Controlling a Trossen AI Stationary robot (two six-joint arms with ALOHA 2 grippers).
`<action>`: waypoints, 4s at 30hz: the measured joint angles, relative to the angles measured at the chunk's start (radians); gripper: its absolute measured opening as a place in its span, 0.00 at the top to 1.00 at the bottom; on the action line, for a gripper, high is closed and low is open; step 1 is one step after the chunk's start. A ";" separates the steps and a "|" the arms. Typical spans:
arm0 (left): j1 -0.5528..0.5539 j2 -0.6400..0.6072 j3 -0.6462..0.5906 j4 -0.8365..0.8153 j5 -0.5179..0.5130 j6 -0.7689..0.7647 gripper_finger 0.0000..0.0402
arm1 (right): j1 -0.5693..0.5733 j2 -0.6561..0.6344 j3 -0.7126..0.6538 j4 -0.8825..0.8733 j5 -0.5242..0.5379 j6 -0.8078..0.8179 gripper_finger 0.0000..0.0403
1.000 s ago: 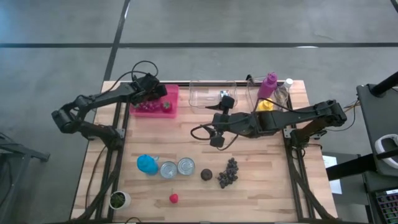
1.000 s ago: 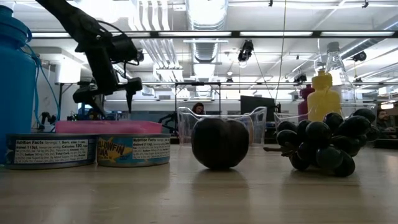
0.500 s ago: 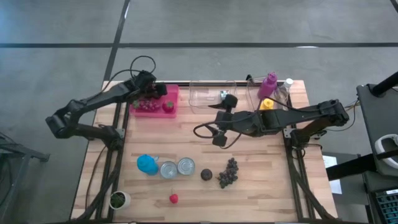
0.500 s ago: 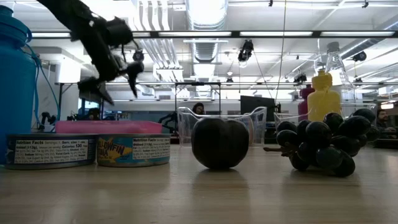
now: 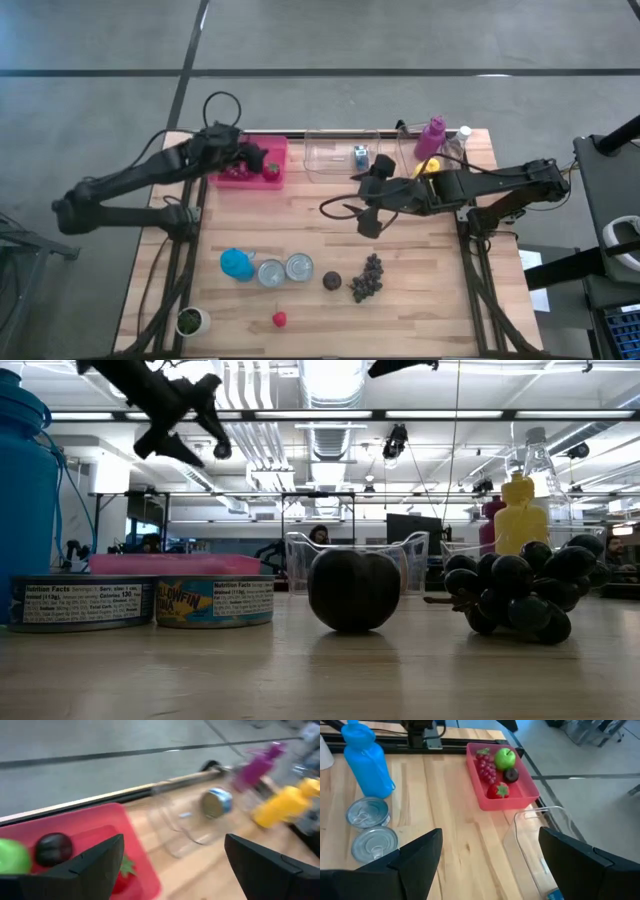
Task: Pick & Place Food Item
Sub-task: Put the yellow and blue tuna can into the left transparent bin
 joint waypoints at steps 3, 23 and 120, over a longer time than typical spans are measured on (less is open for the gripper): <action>-0.084 -0.026 0.000 0.000 -0.006 0.014 0.13 | 0.000 0.001 0.000 -0.001 -0.003 0.000 0.19; -0.585 0.016 0.168 -0.021 -0.113 0.071 0.08 | -0.068 0.032 -0.070 0.029 -0.427 0.035 0.29; -0.613 0.107 0.365 -0.218 0.106 0.130 0.24 | -0.167 0.792 0.308 -0.061 -0.634 0.086 0.98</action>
